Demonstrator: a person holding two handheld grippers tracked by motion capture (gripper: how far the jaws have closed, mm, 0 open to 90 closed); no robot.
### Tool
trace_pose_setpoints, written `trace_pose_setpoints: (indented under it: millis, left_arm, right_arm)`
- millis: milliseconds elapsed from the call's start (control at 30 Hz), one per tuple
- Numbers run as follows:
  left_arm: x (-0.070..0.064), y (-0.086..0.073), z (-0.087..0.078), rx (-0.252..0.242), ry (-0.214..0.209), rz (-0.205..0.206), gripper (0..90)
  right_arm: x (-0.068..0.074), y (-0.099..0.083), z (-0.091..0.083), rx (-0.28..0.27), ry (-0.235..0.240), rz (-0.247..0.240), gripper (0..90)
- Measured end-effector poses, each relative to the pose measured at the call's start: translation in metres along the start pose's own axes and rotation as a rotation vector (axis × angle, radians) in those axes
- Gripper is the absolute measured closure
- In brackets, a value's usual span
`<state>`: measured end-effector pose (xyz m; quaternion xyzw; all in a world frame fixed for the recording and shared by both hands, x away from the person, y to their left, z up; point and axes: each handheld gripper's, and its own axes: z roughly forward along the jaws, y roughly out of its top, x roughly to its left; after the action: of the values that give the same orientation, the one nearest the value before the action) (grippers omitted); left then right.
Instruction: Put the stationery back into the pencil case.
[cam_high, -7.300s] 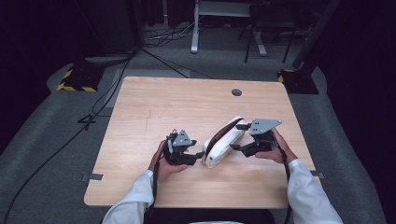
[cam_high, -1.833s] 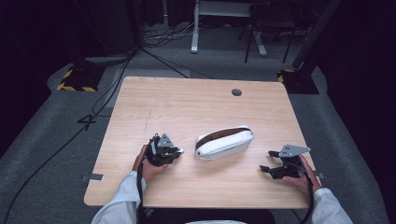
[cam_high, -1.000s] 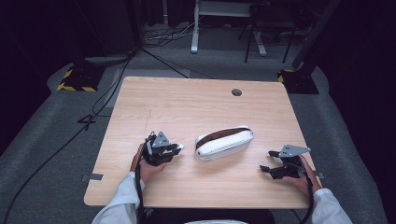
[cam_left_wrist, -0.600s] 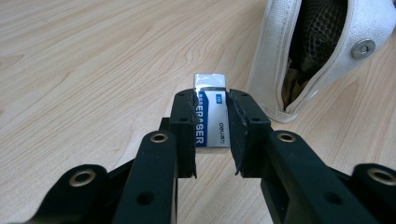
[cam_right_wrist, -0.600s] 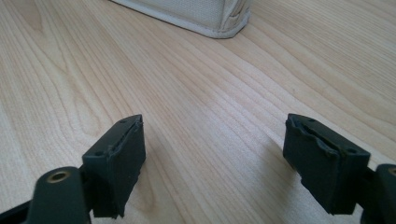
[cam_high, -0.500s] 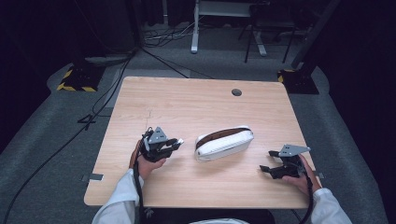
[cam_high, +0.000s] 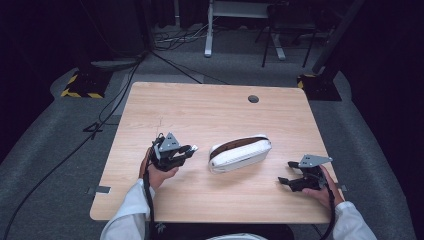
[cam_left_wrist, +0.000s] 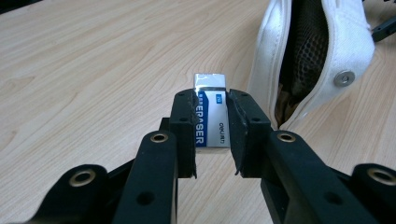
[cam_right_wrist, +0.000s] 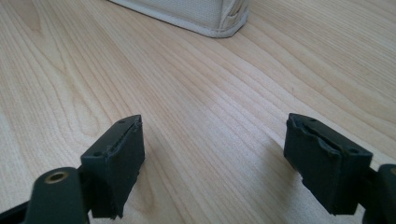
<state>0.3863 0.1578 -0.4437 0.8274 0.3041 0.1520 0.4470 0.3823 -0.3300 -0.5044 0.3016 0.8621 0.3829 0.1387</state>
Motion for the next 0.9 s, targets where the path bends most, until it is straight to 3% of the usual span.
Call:
trace_pose_setpoints:
  millis: [367, 767, 900]
  left_arm:
    - [-0.003, 0.022, -0.013, -0.048, 0.027, 0.034, 72.8]
    - [-0.019, 0.047, -0.011, -0.091, -0.001, 0.085, 72.8]
    - [-0.028, 0.058, -0.005, -0.098, -0.032, 0.111, 72.8]
  right_arm:
    - [0.000, 0.000, 0.000, 0.001, 0.001, -0.002, 20.4]
    - [0.002, -0.001, -0.001, 0.001, -0.009, 0.009, 20.2]
    - [0.001, -0.001, -0.001, 0.002, -0.008, 0.011, 20.1]
